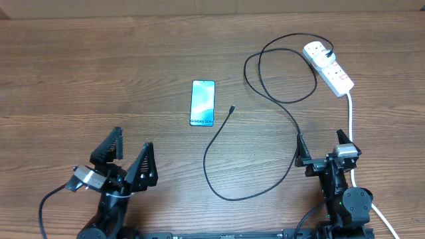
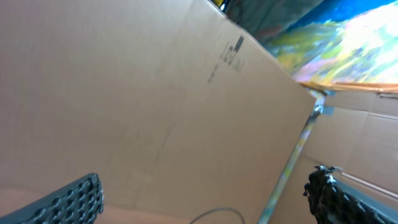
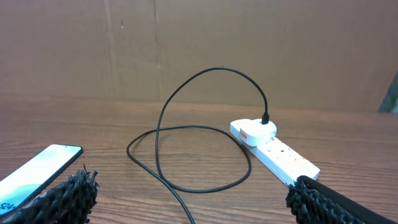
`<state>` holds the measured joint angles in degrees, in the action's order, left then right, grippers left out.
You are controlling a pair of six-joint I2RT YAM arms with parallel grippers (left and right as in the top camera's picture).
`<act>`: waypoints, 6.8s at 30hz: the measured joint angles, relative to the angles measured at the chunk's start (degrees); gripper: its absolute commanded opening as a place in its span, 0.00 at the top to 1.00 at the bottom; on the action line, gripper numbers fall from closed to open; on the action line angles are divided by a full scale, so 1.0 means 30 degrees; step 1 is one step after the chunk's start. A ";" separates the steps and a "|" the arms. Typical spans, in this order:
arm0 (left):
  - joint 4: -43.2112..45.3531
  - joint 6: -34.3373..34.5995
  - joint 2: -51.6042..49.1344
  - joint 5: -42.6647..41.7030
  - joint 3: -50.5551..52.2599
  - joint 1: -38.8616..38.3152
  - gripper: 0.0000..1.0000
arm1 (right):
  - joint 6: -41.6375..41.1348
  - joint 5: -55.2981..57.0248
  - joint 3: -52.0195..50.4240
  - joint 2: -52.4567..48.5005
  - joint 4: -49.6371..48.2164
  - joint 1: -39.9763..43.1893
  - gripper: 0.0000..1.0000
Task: Plug charger to phone and switch on socket
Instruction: 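Move the left gripper forward over the phone, then lower the left gripper and close it on the phone's long edges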
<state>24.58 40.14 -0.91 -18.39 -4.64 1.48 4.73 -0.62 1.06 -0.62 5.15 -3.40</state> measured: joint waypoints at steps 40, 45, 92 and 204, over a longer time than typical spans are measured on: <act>-3.7011 -0.5231 -3.5314 0.7854 -3.8832 -0.9253 0.00 | 0.0000 0.0007 0.0000 0.0015 0.0007 0.0000 0.00; -3.5780 -0.5020 -3.6865 0.7475 -3.8876 -0.9253 0.00 | 0.0000 0.0015 0.0000 0.0015 0.0000 0.0000 0.00; -3.2669 -0.4342 -4.4493 0.6368 -3.8956 -0.8459 0.00 | 0.0000 0.0007 0.0000 0.0015 0.0007 0.0000 0.00; -2.9835 -0.4940 -4.5353 0.6076 -3.5984 -0.8575 0.04 | -0.0007 0.0007 0.0000 0.0015 0.0007 0.0000 0.00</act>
<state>-64.93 25.32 -136.97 -0.16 -112.60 -24.25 4.71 -0.60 1.06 -0.58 5.17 -3.40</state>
